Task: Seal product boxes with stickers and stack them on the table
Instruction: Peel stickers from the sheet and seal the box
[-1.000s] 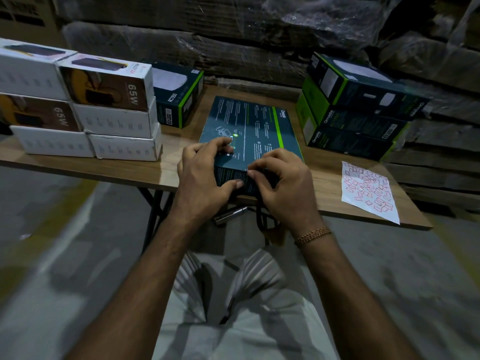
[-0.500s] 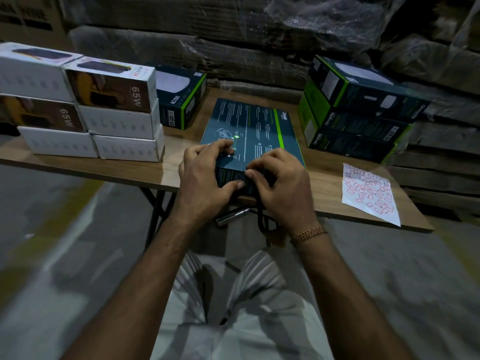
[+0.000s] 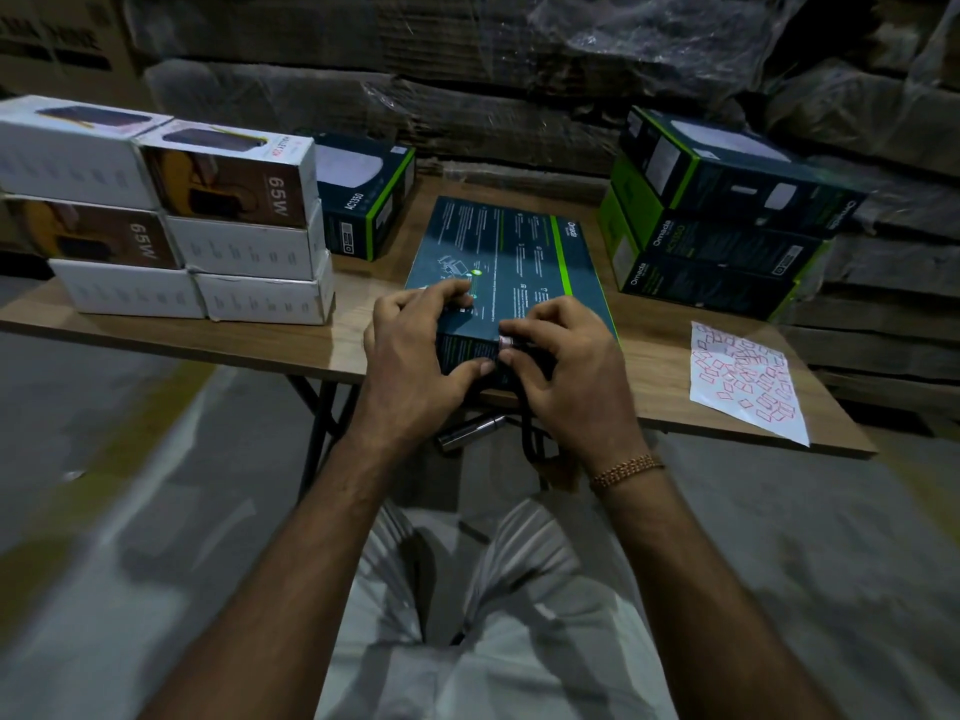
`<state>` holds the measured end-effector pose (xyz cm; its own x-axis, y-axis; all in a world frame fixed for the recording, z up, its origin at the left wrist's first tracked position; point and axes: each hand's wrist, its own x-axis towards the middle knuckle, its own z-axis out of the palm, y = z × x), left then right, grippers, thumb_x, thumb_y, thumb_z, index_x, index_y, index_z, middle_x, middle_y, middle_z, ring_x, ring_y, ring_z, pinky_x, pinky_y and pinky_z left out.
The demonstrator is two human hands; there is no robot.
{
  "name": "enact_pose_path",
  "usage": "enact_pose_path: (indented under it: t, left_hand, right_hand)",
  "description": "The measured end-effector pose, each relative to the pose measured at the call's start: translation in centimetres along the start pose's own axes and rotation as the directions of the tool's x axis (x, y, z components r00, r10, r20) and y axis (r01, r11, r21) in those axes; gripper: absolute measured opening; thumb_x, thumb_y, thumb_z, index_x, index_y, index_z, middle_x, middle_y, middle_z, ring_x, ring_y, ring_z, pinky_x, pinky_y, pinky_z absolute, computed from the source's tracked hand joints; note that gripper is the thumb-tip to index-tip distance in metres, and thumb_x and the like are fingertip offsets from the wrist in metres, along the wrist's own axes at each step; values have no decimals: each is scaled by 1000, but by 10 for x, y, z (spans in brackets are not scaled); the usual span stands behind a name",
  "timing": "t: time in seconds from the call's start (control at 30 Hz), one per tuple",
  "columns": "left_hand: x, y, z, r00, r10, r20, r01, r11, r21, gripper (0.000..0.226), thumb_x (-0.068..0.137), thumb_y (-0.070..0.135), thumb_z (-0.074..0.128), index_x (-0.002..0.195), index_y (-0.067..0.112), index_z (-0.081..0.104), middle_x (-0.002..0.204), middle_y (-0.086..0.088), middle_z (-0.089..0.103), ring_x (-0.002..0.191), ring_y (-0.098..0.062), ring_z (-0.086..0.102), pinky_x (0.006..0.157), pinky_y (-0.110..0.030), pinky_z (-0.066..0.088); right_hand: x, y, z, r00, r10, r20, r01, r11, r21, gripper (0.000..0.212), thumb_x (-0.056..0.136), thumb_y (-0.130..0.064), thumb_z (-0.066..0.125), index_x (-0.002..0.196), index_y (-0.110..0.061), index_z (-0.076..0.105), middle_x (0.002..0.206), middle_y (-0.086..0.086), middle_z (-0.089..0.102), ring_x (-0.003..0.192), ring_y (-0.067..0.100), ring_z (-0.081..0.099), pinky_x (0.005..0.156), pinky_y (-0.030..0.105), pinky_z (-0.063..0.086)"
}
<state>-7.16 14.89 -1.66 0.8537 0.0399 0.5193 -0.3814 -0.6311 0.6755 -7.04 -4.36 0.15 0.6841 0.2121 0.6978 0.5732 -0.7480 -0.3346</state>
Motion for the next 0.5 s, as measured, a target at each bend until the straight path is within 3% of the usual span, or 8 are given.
enact_pose_path:
  t: [0.17,0.3,0.4,0.5]
  left_hand:
    - [0,0,-1,1000,4,3,-4,1000,8,84,78,37,92,151,35,50,137,15,62,132,-15,40,111,-56,43]
    - [-1,-2,-1,1000,2,5,-2,1000,-21,84,78,36,91,150,37,49,137,16,61,135,-14,39,112,-55,44]
    - [-1,-2,0,1000,7,0,-7,1000,-18,84,76,35,92,149,37,49,136,17,62,135,-14,39,113,-55,44]
    - [-1,-2,-1,1000,9,2,-9,1000,-9,84,77,35,92,149,37,49,136,17,62,135,-15,39,112,-56,44]
  right_hand:
    - [1,-2,-2,995,66,71,-67,998,15,41,82,-28,87,121,-24,77,110,-4,60,103,16,61,90,40,56]
    - [2,-6,-3,992,128,-3,-125,975,183,22,86,-26,84,106,-25,76,103,-12,69,100,8,67,83,38,57]
    - [-1,-5,2,993,114,-25,-109,984,141,13,87,-26,83,100,-26,79,100,-10,66,96,14,66,81,44,56]
    - [0,-3,4,995,102,-3,-101,991,83,19,89,-25,82,108,-24,80,102,-5,62,97,18,63,84,45,56]
